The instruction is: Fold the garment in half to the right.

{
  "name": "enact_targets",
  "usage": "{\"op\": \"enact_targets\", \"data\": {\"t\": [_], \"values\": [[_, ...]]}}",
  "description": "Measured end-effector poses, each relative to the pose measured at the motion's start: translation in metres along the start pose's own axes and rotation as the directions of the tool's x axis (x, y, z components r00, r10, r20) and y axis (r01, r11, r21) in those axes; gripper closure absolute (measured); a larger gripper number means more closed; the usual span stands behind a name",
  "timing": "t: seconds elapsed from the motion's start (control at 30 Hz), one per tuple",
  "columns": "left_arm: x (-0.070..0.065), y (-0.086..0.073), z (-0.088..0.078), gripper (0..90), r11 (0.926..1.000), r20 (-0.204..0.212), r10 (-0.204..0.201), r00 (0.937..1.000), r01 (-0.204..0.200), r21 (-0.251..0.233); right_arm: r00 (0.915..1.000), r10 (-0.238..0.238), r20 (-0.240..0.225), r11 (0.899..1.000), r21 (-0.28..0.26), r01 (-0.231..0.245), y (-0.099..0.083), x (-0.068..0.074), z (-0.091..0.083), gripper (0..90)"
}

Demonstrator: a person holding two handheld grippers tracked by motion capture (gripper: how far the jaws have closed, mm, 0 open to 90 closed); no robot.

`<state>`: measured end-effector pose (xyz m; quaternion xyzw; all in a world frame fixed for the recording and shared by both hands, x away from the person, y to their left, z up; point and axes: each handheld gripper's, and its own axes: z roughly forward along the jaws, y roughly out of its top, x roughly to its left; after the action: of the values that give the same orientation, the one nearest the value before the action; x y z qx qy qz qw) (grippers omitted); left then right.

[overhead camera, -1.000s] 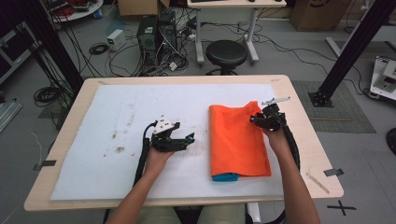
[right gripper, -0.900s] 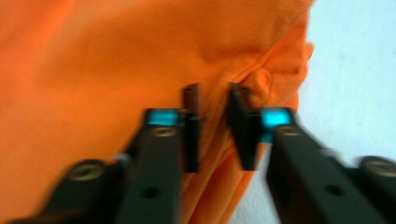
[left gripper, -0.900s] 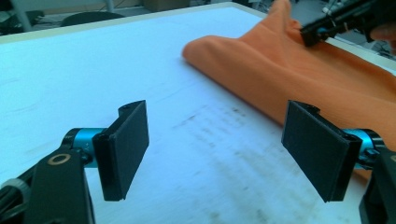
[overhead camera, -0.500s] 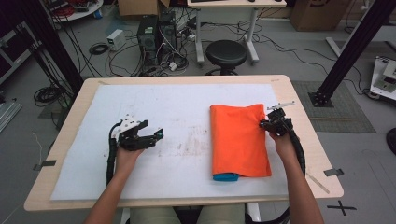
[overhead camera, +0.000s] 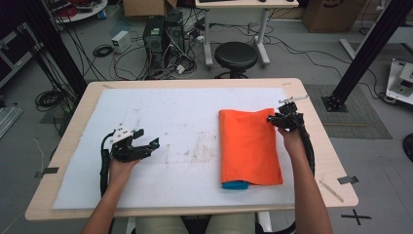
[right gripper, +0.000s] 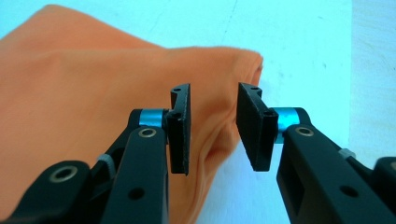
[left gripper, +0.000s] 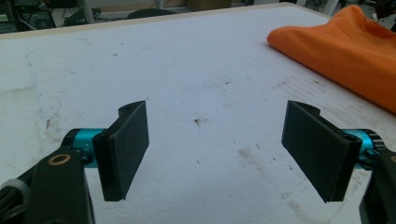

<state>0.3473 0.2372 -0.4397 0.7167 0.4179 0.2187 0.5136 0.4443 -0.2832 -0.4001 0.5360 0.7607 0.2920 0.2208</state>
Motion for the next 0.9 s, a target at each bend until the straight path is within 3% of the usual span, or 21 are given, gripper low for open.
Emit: {"op": "enact_targets", "data": {"t": [0.1,0.17,0.23,0.3,0.43,0.53,0.67,0.9], "values": [[0.001,0.0,0.0,23.2,1.0,0.009,0.0,1.0,0.0,0.003,0.9994,0.027,0.024,1.0,0.006,-0.027,0.006,0.0,0.013,68.2],[0.002,0.0,0.0,23.2,1.0,0.011,-0.003,0.9999,0.003,-0.003,0.9991,0.033,0.026,0.999,0.031,-0.034,0.007,-0.001,0.021,78.2],[0.004,-0.001,-0.001,23.2,1.0,0.011,-0.008,0.9999,0.008,-0.005,0.9995,0.007,0.032,0.997,0.071,-0.009,0.006,0.0,0.026,87.6],[0.006,-0.001,-0.002,23.2,0.9999,0.006,-0.014,0.9999,0.014,0.0,0.999,-0.013,0.044,0.996,0.089,0.009,0.005,0.0,0.028,88.8],[0.006,-0.001,-0.003,23.2,0.9999,0.005,-0.006,1.0,0.006,0.013,0.9941,-0.007,0.108,0.993,0.12,-0.006,0.001,-0.005,0.028,88.7],[0.006,-0.002,-0.003,23.2,0.9998,0.005,-0.007,1.0,0.007,0.017,0.9956,-0.001,0.093,0.995,0.101,-0.008,0.001,-0.005,0.027,78.7],[0.006,-0.001,-0.004,23.2,0.9999,0.009,-0.014,0.9999,0.014,0.008,0.9975,0.005,0.07,1.0,0.026,-0.006,0.0,-0.001,0.014,68.0],[0.006,-0.001,-0.005,23.1,0.9998,0.037,-0.014,0.9992,0.014,-0.016,0.9994,-0.005,0.035,0.999,-0.034,0.007,-0.014,0.005,-0.008,57.1]]}}
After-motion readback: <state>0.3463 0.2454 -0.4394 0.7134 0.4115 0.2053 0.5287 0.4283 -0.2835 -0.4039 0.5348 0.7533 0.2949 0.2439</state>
